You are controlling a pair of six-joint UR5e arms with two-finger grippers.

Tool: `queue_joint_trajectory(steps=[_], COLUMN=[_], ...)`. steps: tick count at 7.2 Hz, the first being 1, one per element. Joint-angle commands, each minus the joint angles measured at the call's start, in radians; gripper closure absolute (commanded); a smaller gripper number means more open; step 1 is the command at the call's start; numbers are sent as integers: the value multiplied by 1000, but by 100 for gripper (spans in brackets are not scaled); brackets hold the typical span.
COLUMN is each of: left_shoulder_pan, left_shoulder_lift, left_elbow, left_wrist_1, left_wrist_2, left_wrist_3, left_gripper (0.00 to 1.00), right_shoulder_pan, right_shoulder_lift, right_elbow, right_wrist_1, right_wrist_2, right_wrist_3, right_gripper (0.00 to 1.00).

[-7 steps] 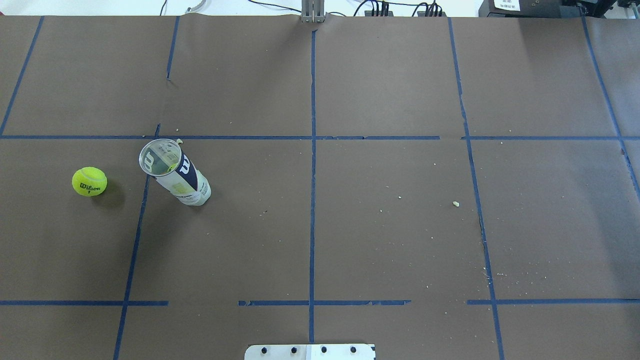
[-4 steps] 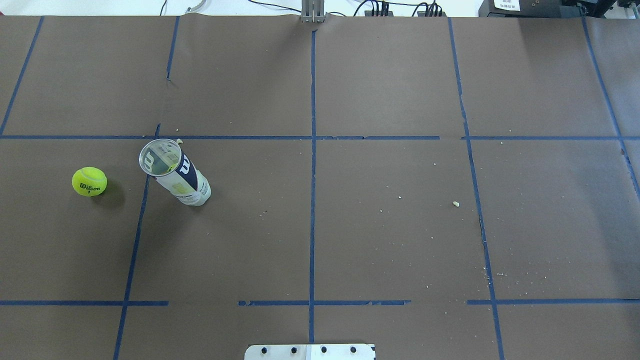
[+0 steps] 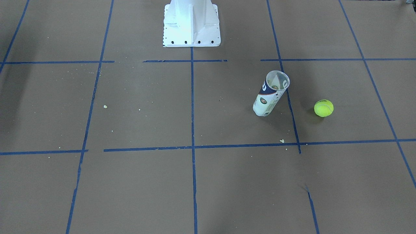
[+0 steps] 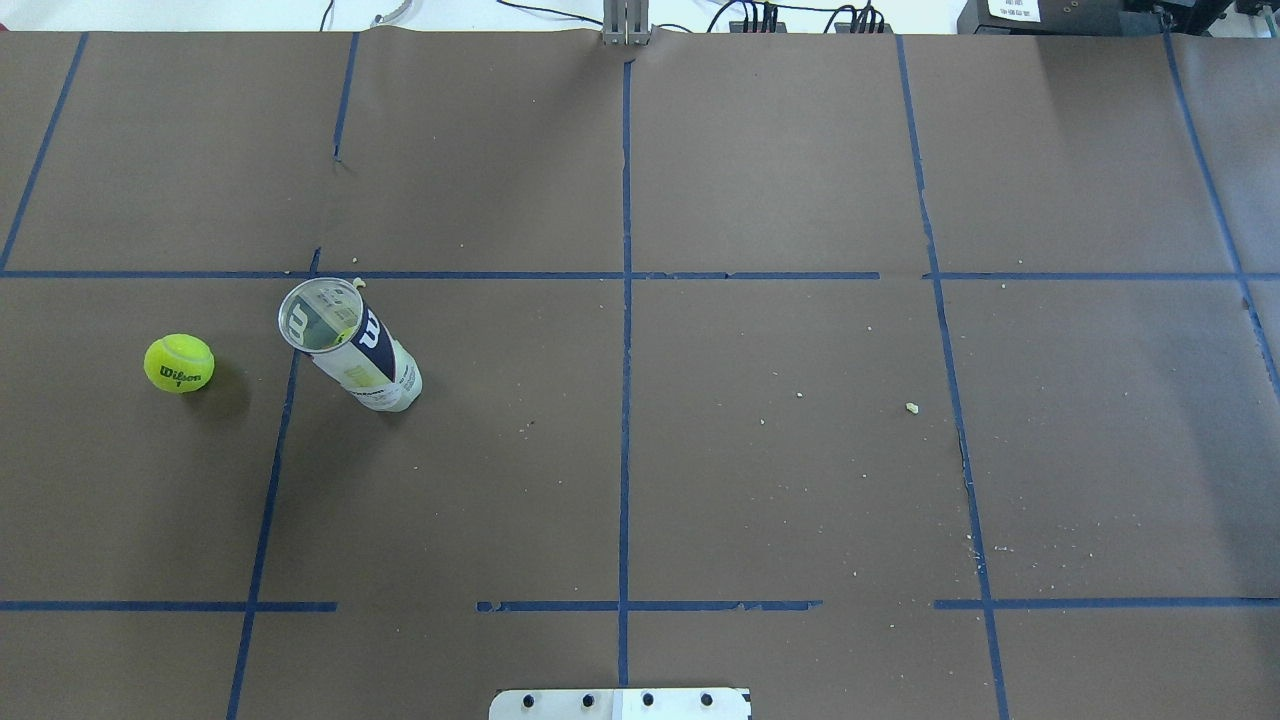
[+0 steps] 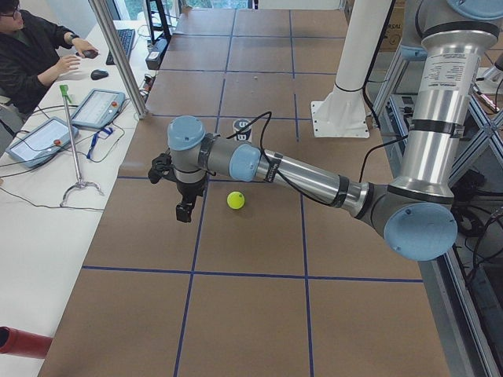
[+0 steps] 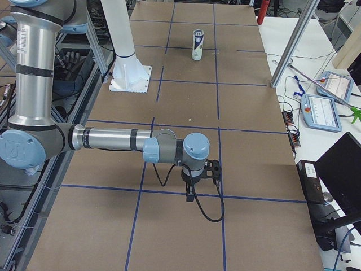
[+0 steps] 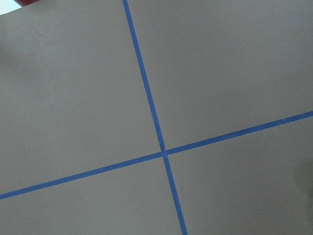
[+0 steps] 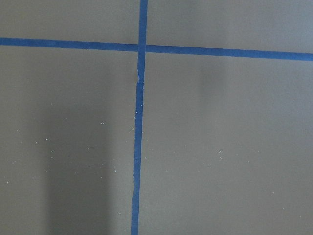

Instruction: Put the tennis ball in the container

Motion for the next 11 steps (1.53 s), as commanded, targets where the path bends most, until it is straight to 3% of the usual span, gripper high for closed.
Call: queue_joint_trajectory(steps=[1,3,5,8,9,11], left_shoulder_pan=[124,255,378,471,473,520], left_shoulder_lift=[79,95,90,95,95,96], left_elbow=[-72,-148,-154,-78,-14,21], left_wrist_1=[-201,-263,-289,-361,-448,-487], left_wrist_2=[6,73,153,273,273,294], left_wrist_3=[-408,-642,-749,-794,-794,-815], left_gripper=[0,0,0,0,0,0], right_shoulder_pan=[0,0,0,0,0,0], right_shoulder_lift=[0,0,-1,-1,-1,-1], right_elbow=[0,0,0,0,0,0], right_wrist_1=[1,-1,1,1,-1,1], right_wrist_2=[0,0,0,0,0,0], right_wrist_3=[0,0,0,0,0,0], right_gripper=[0,0,0,0,0,0])
